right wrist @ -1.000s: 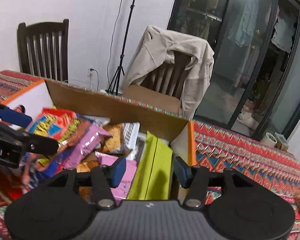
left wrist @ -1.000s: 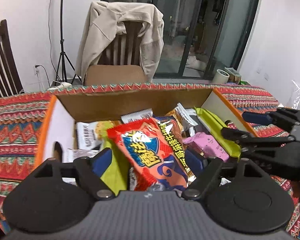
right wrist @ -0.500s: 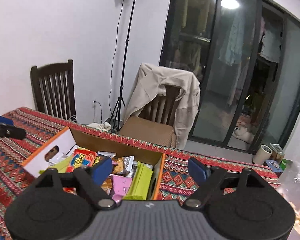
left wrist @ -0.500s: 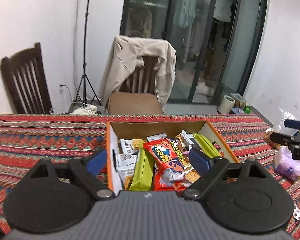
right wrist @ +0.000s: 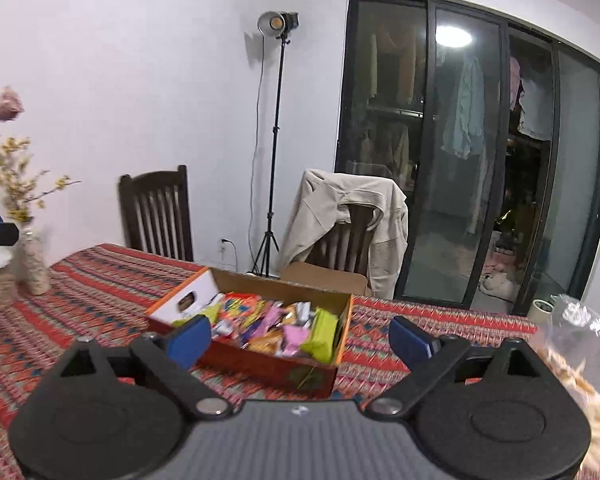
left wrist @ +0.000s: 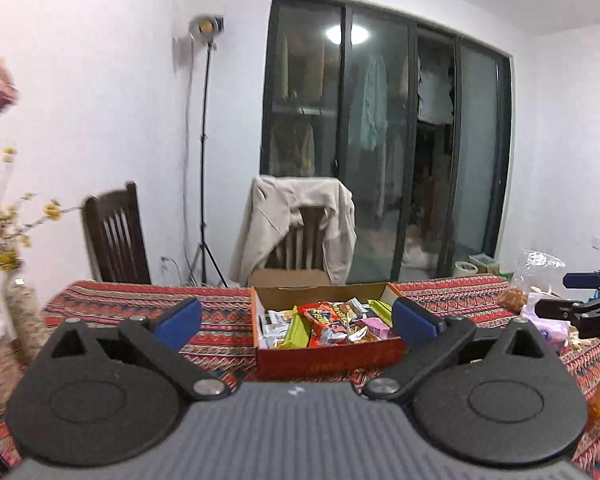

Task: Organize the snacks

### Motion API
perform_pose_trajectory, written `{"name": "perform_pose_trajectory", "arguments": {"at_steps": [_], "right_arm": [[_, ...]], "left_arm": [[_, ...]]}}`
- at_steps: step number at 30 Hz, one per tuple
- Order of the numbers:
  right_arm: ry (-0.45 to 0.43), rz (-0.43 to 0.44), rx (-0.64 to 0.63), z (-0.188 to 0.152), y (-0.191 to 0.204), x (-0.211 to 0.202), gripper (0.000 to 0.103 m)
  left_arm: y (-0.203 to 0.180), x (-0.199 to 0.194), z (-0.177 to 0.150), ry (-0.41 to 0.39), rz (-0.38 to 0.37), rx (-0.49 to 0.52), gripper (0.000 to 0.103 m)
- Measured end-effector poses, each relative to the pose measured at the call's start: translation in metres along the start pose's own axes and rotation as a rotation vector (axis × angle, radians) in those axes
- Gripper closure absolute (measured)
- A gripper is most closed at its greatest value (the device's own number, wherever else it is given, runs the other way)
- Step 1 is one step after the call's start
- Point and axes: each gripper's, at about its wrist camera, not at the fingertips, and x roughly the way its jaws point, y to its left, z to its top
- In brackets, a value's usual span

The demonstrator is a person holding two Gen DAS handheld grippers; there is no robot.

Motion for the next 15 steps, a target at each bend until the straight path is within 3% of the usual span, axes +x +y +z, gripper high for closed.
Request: {"name": "perform_pose_trajectory", "arguments": {"at_steps": [3,10,15], "right_arm": [[-0.035,0.011,0.006,-0.025,0.014,-0.041,0.0],[-0.085,0.047,0.0,-0.094,0.058,-0.123,0.0],[-0.109,0.028,0.009,-0.145,0.079,-0.172,0.0]], "left_arm": [[-0.007,-0.04,-0.03,-0.042,0.032,0.01,0.0],[-0.027,-0.113,-0.105,-0.028,0.047,-0.007,0.0],[-0.043,-0.16,-0.158,-0.037,0.088,0.011,0.0]]}}
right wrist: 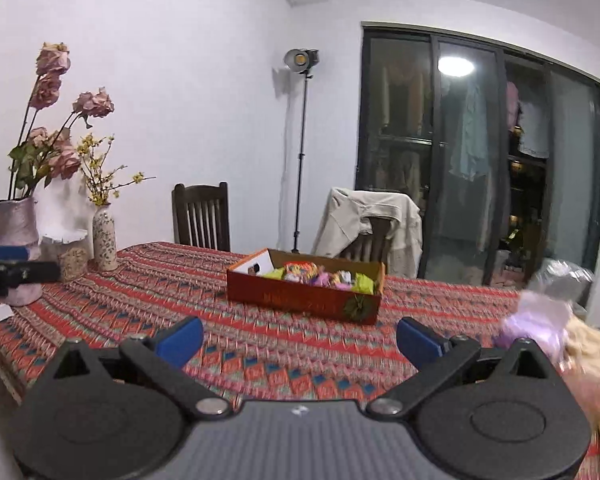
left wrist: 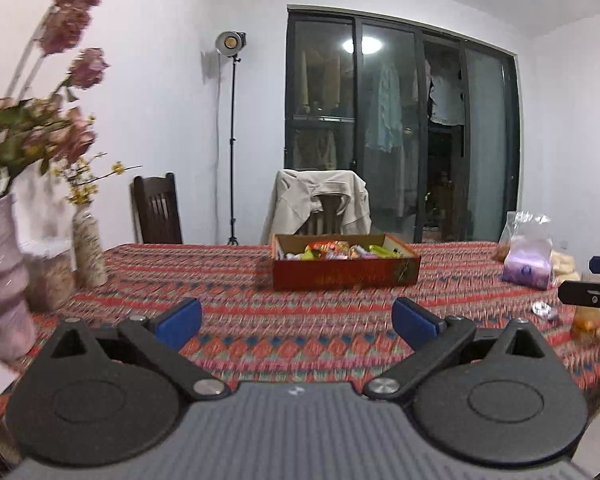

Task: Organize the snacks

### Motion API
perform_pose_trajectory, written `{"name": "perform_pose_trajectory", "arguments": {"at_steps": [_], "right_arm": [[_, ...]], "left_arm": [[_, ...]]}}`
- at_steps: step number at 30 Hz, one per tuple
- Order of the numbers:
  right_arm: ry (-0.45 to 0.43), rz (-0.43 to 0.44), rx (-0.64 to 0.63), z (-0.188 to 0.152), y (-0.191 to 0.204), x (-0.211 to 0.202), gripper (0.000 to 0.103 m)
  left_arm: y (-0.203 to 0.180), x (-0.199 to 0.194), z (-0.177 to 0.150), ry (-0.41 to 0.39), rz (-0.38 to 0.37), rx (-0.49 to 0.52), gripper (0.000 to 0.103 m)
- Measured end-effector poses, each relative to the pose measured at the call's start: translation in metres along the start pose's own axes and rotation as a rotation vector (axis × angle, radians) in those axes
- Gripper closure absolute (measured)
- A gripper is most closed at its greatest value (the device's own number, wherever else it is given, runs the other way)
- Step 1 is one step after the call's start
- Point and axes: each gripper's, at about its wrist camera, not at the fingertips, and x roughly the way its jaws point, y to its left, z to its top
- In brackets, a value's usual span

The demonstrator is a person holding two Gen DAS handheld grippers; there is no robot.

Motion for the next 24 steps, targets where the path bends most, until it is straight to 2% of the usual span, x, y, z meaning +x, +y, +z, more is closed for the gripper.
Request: {"name": "perform_pose_trajectory", "arguments": {"at_steps": [4,6,9,11,17,19,21,24], "right_arm": [[-0.001,-0.009,0.063,-0.045,0.014,-0.029,0.0],[0.011,0.019,0.11,-0.072,0.027,-0.042,0.0],[0.01,0.035,0.139,-0.102,0.049,-0.063,0.0],[-0.001,0.026,0.147,-0.116,0.062,-0.077,0.0],[0.007,0.015,0.124,-0.139,0.084,-0.09,0.0],[0.01,0.016,0.116,-0.138,0.087,-0.092,0.0],[-0.007,0.002,0.103,-0.137,0.089,-0.095,0.0],[-0.019,0.004,0.086,-0.136,0.093,-0.094,0.0]], "left_arm": [[-0.012,-0.033,-0.043,0.011,0.018,0.016,0.0],[-0.019,-0.052,-0.064,0.007,0.011,0.043,0.0],[-0.021,-0.076,-0.079,-0.032,0.038,0.078,0.0],[-0.02,-0.083,-0.085,-0.043,0.041,0.067,0.0],[-0.015,-0.091,-0.106,-0.023,0.02,-0.016,0.0],[-0.016,-0.085,-0.11,0.019,-0.008,-0.043,0.0],[-0.017,-0.08,-0.112,0.051,-0.026,-0.04,0.0],[-0.019,-0.078,-0.113,0.055,-0.018,-0.025,0.0]]}}
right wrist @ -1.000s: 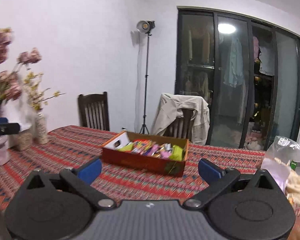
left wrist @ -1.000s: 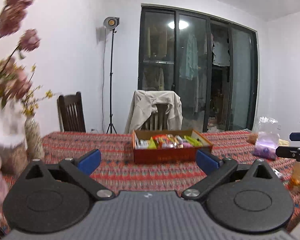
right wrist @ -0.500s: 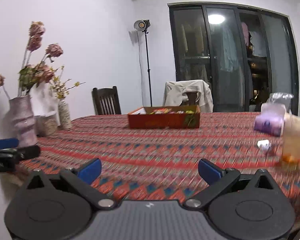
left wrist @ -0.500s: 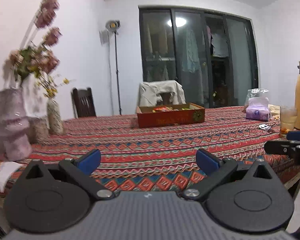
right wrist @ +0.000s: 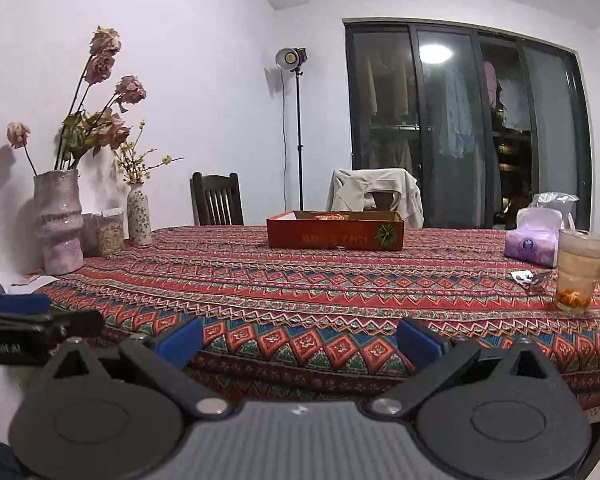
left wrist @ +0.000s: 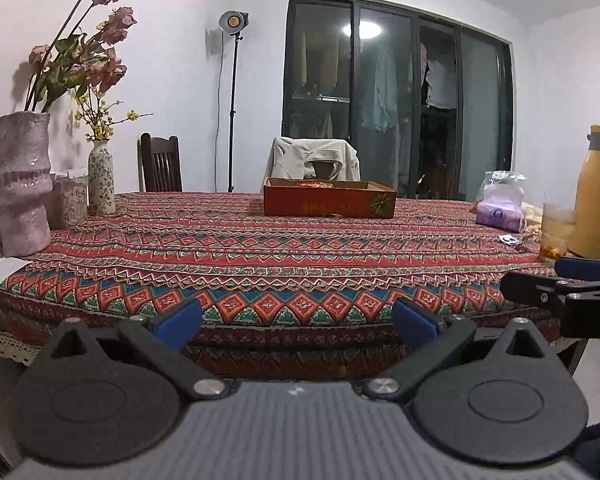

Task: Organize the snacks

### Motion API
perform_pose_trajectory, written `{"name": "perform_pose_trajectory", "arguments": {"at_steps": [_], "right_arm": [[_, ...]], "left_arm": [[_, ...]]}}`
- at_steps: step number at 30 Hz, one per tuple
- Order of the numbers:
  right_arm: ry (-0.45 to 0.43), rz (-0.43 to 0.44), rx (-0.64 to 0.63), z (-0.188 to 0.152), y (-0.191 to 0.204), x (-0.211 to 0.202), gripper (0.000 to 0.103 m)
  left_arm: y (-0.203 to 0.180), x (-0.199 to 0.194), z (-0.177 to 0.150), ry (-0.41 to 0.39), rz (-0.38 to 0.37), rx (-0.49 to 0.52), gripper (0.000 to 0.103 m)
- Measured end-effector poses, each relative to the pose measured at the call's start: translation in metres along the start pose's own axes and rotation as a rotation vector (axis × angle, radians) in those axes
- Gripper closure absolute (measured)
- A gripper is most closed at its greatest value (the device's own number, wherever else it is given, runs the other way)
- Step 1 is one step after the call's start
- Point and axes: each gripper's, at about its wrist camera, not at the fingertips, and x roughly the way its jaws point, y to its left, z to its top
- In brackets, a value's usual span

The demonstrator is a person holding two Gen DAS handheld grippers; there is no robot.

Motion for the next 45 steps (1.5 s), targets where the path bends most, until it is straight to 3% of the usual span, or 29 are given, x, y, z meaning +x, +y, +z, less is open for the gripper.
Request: {"name": "perform_pose_trajectory", "arguments": {"at_steps": [45], "right_arm": [[0.008,0.039,0.026,-0.0023,-0.0017,0.0036,0.0]], "left_arm": [[-0.0079,-0.0013,-0.0013,-0.006,0.003,0.041,0.0]]}}
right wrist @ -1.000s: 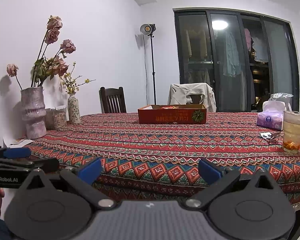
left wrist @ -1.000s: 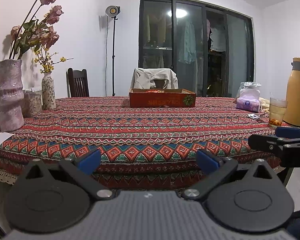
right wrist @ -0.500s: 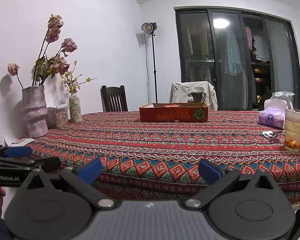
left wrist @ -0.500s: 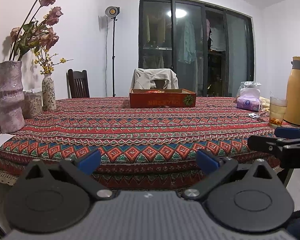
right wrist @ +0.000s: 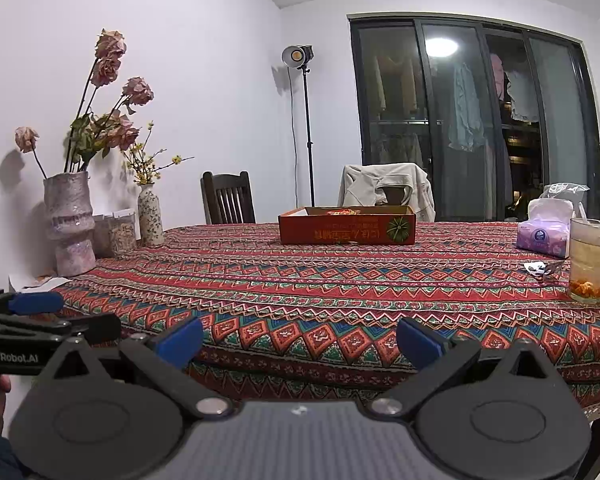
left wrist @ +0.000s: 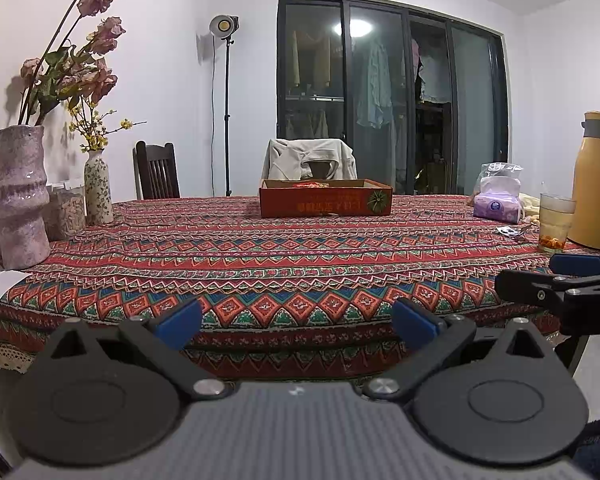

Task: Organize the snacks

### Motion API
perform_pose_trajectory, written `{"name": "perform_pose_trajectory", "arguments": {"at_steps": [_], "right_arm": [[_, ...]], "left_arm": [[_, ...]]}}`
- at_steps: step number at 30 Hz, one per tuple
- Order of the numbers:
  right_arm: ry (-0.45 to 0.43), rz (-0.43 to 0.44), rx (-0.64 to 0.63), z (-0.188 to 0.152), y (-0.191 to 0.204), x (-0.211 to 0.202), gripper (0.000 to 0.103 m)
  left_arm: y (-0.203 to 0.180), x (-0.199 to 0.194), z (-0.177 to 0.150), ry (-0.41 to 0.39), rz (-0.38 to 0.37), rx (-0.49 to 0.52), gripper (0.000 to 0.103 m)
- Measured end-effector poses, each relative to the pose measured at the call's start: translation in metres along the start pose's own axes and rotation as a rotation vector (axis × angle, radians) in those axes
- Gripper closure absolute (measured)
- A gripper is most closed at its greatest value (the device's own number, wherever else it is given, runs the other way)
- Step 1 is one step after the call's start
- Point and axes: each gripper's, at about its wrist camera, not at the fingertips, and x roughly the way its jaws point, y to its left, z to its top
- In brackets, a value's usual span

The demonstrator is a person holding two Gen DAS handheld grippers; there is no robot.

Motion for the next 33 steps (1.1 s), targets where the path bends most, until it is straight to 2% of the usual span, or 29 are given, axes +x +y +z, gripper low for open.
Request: {"name": "perform_pose_trajectory", "arguments": {"at_steps": [33], "right_arm": [[0.002,0.002,0.001,-0.0004,0.001,0.0,0.0]], "left_arm": [[-0.0012,0.0011,-0.0022,0.004,-0.001,0.004,0.0]]}}
